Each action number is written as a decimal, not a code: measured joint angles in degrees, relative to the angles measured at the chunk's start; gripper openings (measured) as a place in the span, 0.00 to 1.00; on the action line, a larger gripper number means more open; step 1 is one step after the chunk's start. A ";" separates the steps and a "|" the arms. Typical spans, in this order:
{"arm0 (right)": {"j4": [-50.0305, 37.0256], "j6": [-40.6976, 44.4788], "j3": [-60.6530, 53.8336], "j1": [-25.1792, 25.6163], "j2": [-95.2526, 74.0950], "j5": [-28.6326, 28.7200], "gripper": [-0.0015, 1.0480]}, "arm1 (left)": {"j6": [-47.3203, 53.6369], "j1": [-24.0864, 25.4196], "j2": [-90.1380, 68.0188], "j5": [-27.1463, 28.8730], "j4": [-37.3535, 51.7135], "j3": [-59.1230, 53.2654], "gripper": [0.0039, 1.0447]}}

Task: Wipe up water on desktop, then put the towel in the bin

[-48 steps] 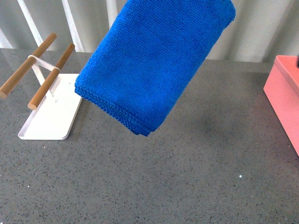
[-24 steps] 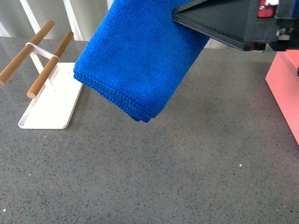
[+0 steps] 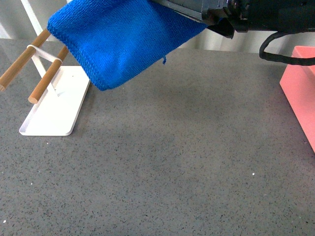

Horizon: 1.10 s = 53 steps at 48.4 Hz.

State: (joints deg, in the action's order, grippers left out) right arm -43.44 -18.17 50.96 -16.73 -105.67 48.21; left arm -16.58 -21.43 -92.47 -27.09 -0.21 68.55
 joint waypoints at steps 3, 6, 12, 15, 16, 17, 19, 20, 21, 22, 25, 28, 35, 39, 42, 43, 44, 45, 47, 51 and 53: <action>-0.57 -0.57 0.17 -0.09 -0.13 -0.35 0.50 | 0.02 0.00 0.00 0.00 0.00 0.00 0.03; -0.59 -1.22 0.46 -0.09 -0.22 -0.79 0.40 | 0.02 0.00 0.00 0.09 0.00 0.00 0.03; -0.31 -1.55 0.76 -0.09 -0.22 -1.90 0.24 | 0.00 0.04 0.00 0.07 0.04 0.00 0.18; -0.09 -1.55 0.76 -0.09 -0.22 -2.23 0.16 | 0.02 0.04 0.00 0.04 0.04 0.00 0.24; 0.13 -1.53 0.76 -0.09 -0.22 -2.51 0.13 | 0.02 0.04 0.00 0.00 0.04 0.00 0.28; 0.44 -1.51 0.76 -0.09 -0.22 -2.78 0.11 | 0.02 0.02 0.00 -0.02 0.04 0.00 0.31; 0.74 -1.40 0.76 -0.07 -0.22 -2.93 0.07 | 0.02 0.02 0.00 -0.09 0.04 0.00 0.40; 0.94 -1.36 0.76 -0.04 -0.20 -2.97 0.07 | 0.00 0.02 0.00 -0.09 0.04 0.00 0.42; 1.11 -1.36 0.76 -0.02 -0.22 -3.08 0.06 | 0.00 0.02 0.00 -0.09 0.04 0.00 0.43; 1.31 -1.33 0.76 0.00 -0.20 -3.13 0.06 | 0.02 0.02 0.00 -0.09 0.04 0.00 0.47; 1.84 -1.36 0.74 0.20 -0.20 -3.06 0.06 | 0.00 0.02 0.00 -0.09 0.04 0.00 0.57; 2.05 -1.36 0.74 0.37 -0.20 -3.08 0.06 | 0.02 0.02 0.00 -0.09 0.04 0.00 0.64; 2.64 -1.11 0.66 0.92 0.20 -2.82 0.06 | 0.00 0.02 0.00 -0.07 0.07 0.00 0.85; 3.50 -0.63 0.61 1.20 0.57 -2.82 0.06 | 0.04 0.02 0.00 -0.09 0.07 0.00 0.95; 3.67 -0.33 0.59 1.40 0.68 -2.82 0.06 | 0.02 0.02 0.00 -0.09 0.07 0.00 0.93; 3.74 -0.26 0.57 1.46 0.68 -2.80 0.06 | 0.04 0.02 0.00 -0.09 0.07 0.00 0.93; 3.82 -0.22 0.52 1.55 0.74 -2.75 0.06 | 0.04 0.02 0.00 -0.09 0.07 0.00 0.94; 3.82 -0.17 0.50 1.60 0.77 -2.75 0.06 | 0.04 0.02 0.00 -0.09 0.07 0.00 0.94; 3.87 -0.09 0.39 1.64 0.79 -2.78 0.06 | 0.04 0.02 0.00 -0.09 0.07 0.00 0.94; 3.87 -0.07 0.22 1.73 0.79 -2.78 0.06 | 0.04 0.02 0.00 -0.09 0.07 0.00 0.94; 3.87 -0.07 0.17 1.77 0.79 -2.75 0.06 | 0.04 0.02 0.00 -0.09 0.07 0.00 0.94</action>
State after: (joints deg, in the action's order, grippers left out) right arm -39.57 -18.24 51.13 -14.96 -104.88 45.45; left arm -16.53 -21.41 -92.47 -27.18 -0.14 68.55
